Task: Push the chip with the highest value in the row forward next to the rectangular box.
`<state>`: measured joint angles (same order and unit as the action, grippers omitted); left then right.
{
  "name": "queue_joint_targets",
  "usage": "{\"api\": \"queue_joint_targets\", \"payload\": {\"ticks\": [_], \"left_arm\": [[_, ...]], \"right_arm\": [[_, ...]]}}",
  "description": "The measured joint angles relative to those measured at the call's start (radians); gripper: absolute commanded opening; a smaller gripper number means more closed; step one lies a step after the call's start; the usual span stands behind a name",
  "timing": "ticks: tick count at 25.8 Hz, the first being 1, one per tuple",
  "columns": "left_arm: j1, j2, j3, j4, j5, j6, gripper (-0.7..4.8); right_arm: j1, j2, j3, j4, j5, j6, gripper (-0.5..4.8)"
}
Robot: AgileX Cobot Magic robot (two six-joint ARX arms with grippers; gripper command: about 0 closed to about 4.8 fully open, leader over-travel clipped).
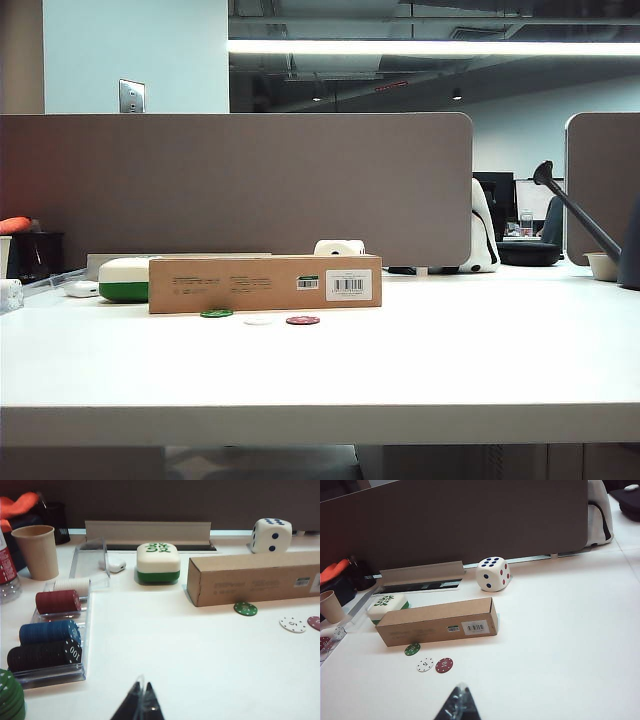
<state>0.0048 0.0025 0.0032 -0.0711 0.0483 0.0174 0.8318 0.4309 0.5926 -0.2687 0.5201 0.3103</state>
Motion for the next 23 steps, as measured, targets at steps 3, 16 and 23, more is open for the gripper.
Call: {"api": "queue_joint_targets", "payload": {"ticks": [3,16,23], "left_arm": [[0.0,0.0,0.0,0.0,0.0,0.0,-0.05],[0.0,0.0,0.0,0.036,0.0,0.0,-0.05],[0.0,0.0,0.0,0.071,0.0,0.0,-0.05]], "right_arm": [[0.0,0.0,0.0,0.0,0.0,0.0,-0.09],[0.0,0.0,0.0,0.0,0.0,0.0,-0.09],[0.0,0.0,0.0,0.0,0.0,0.0,-0.09]]}}
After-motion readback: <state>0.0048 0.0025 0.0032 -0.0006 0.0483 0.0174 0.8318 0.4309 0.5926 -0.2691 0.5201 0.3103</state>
